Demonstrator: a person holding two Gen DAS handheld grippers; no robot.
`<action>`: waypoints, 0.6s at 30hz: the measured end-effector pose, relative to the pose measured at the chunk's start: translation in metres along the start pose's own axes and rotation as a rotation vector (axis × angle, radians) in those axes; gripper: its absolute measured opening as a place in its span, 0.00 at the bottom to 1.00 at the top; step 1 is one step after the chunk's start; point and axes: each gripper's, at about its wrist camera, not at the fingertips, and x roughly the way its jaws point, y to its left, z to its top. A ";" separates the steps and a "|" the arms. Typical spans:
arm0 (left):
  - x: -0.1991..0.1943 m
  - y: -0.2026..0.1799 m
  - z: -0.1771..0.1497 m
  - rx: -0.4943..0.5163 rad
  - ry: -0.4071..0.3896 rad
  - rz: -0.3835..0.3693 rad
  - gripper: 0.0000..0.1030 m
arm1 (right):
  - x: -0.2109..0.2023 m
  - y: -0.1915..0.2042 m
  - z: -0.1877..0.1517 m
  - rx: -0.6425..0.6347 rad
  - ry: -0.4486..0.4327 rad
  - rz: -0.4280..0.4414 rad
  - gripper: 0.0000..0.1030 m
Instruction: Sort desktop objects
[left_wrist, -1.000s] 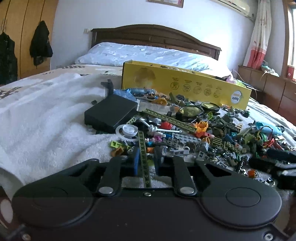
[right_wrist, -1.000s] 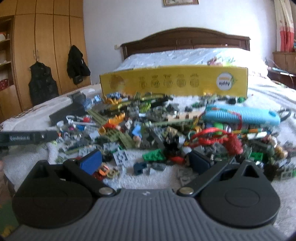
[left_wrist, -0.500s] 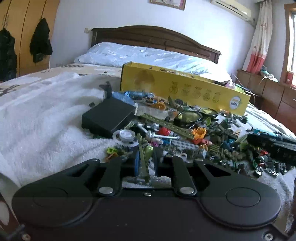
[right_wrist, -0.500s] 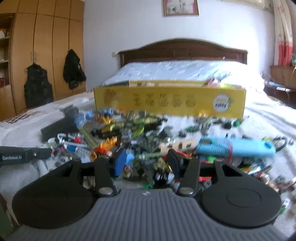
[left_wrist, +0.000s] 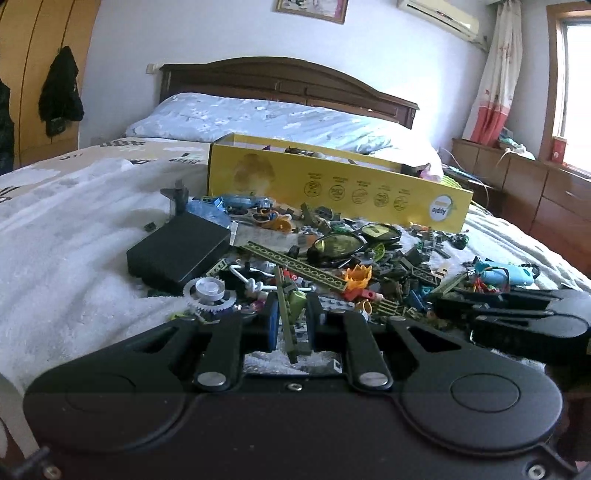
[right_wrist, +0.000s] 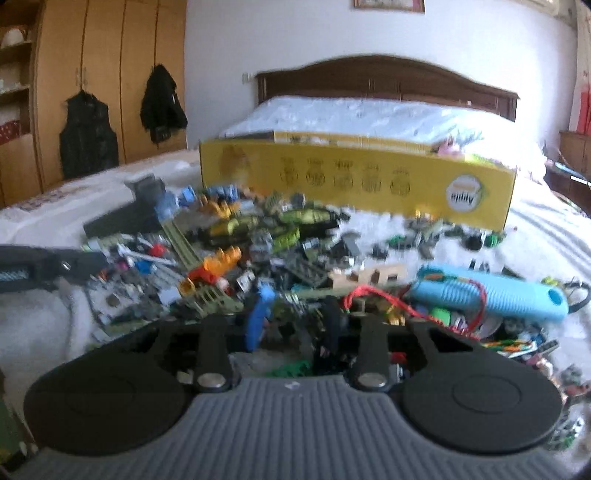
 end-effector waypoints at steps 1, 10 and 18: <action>0.001 -0.001 0.001 -0.003 0.002 -0.003 0.13 | 0.002 -0.001 -0.001 0.006 0.003 0.006 0.31; 0.015 -0.018 0.016 0.039 0.005 -0.062 0.15 | -0.020 -0.005 0.021 0.004 -0.116 0.054 0.31; 0.020 -0.029 -0.007 0.087 0.086 -0.092 0.28 | -0.015 -0.012 0.015 0.053 -0.088 0.075 0.31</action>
